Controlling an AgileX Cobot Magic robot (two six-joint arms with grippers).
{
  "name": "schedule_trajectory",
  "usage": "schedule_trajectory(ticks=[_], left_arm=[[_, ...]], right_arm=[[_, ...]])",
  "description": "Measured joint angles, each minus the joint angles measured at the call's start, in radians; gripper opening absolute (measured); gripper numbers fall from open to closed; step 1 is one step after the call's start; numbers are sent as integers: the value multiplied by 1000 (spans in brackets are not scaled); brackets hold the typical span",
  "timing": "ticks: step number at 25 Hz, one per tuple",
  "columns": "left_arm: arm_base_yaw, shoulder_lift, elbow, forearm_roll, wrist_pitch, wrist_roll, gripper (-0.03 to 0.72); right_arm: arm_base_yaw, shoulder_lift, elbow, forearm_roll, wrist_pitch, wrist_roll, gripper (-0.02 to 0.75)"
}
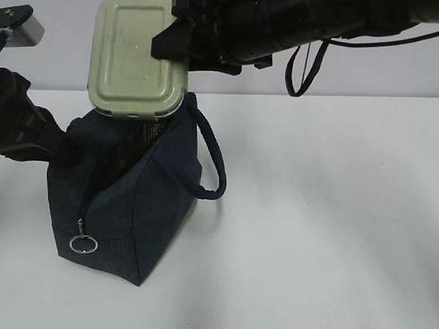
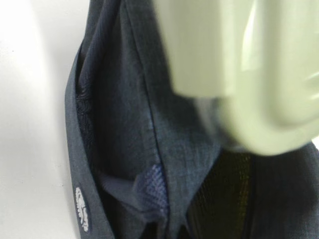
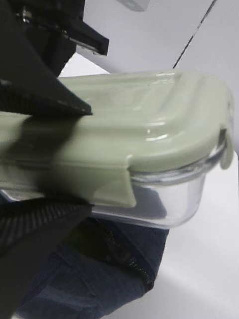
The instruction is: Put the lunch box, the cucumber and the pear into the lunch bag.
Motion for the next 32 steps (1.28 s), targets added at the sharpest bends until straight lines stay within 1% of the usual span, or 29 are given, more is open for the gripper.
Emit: schedule_trajectory(ticks=[2,4,7,10,13,14,17,20,23,29,32], left_arm=[[0,0,0,-1,-2,-2,1],[0,0,0,-2,-2,-2,1],[0,0,0,-2,-2,-2,1],[0,0,0,-5,-4,-2,1],[0,0,0,-7,-8,-2,1],[0,0,0,-9,-9,-2,1],[0,0,0,-13,-10,-2,1],[0,0,0,-16,-15,-4,1],[0,0,0,-16,-21,-4,1],[0,0,0,-17,-28,-5,1],[0,0,0,-17,-25,-5,1]], right_arm=[[9,13,0,-37,-20,31,321],[13,21,0,-116,-26,85,321],[14,28,4,-267,-25,200,321],[14,29,5,-370,7,265,321],[14,29,5,-447,53,326,321],[14,29,5,-468,61,349,321],[14,29,5,-578,86,440,321],[16,29,5,-655,103,502,321],[16,30,5,-676,112,524,321],[22,70,5,-682,128,544,321],[34,77,5,-661,114,532,321]])
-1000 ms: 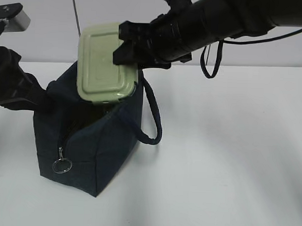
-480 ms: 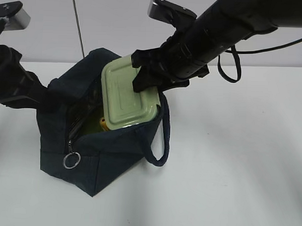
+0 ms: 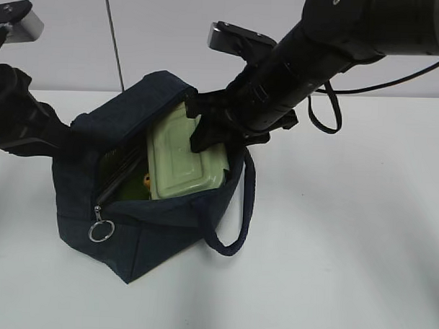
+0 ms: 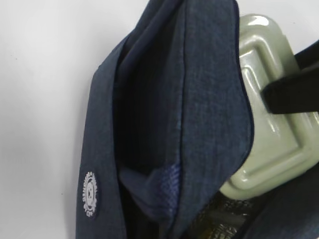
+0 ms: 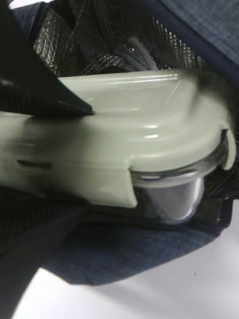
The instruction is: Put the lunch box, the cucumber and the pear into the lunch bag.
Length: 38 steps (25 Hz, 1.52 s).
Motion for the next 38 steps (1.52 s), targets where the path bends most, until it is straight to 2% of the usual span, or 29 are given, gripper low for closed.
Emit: schedule_trajectory(ticks=[9,12,16,18,24,26,30,33,38], left_arm=[[0,0,0,0,4,0,1],[0,0,0,-4,4,0,1],[0,0,0,-12,4,0,1],[0,0,0,-15,5,0,1],[0,0,0,-17,15,0,1],[0,0,0,-17,17,0,1],[0,0,0,-16,17,0,1],[0,0,0,-16,17,0,1],[0,0,0,-10,17,0,1]], right_arm=[[15,56,-21,235,-20,-177,321],[15,56,-29,250,-20,-200,361],[15,57,-60,278,-20,-231,480],[15,57,-83,288,-11,-251,515],[15,55,-166,288,55,-264,533],[15,37,-185,242,76,-233,533],[12,-9,-190,-26,113,-42,533],[8,-12,-191,-107,186,34,533],[8,-12,-191,-175,243,112,501]])
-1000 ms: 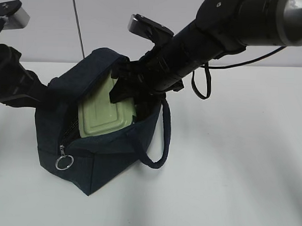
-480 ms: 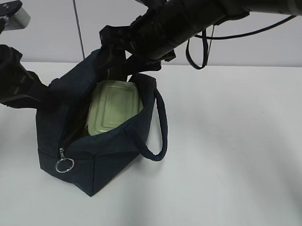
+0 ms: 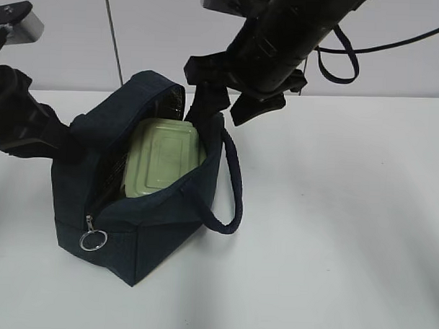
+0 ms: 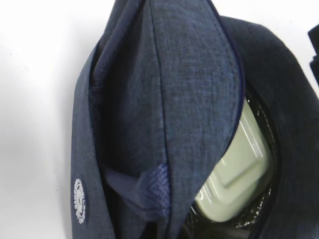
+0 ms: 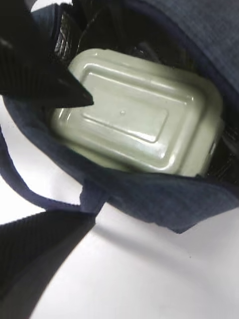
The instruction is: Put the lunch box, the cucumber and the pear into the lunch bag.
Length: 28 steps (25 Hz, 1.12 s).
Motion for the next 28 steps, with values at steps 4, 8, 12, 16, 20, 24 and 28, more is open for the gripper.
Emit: schedule_trajectory(ticks=[4,8,12,16,20,24,28], left_arm=[[0,0,0,2,-1,0,1],[0,0,0,3,-1,0,1],[0,0,0,5,-1,0,1],[0,0,0,5,-1,0,1],[-15,0,0,5,2,0,1],[-61,15,0,4,-4,-8,1],[-82,68,-1,-5,-23,-21,1]], right_arm=[[0,4,0,-37,26,32,484],[0,48,0,-6,45,36,482],[0,88,0,14,46,36,414],[0,110,0,17,46,33,98],[0,101,0,-36,24,47,14],[-8,72,0,-88,30,54,11],[-17,38,2,-139,30,91,11]])
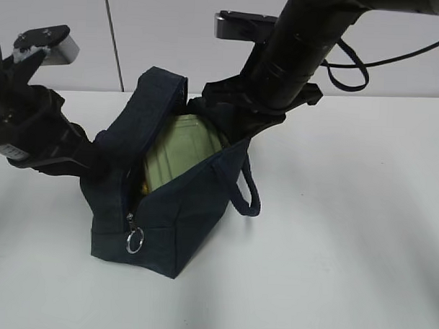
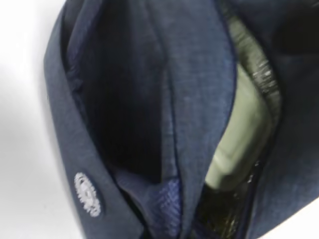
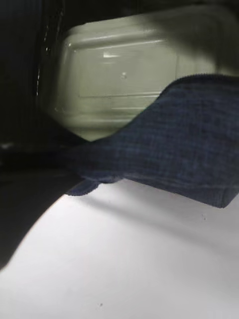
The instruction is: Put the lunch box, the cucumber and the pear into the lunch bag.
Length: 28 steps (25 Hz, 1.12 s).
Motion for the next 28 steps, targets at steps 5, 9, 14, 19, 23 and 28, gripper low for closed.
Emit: schedule_trajectory(ticks=[5,9,14,19,23,28], left_arm=[[-3,16,-16,-14,-28,-2,1],[-4,29,-55,-19,-20,-3,1],[-4,85,-116,-28,8,-3,1],[-25,121,-142,-28,28,-5,2],[-61,122,-144,-21,23,-5,78],[-82,122,-144,-20,18,-5,316]], right_arm=[[-13,-47,39,-34,-4,32,11],[-52,-95,141,-8,-59,37,10],[-101,-186,279,40,-133,8,10],[-108,-227,322,60,-158,-51,10],[-108,-228,327,151,-183,-169,92],[-110,-239,327,249,-228,-267,424]])
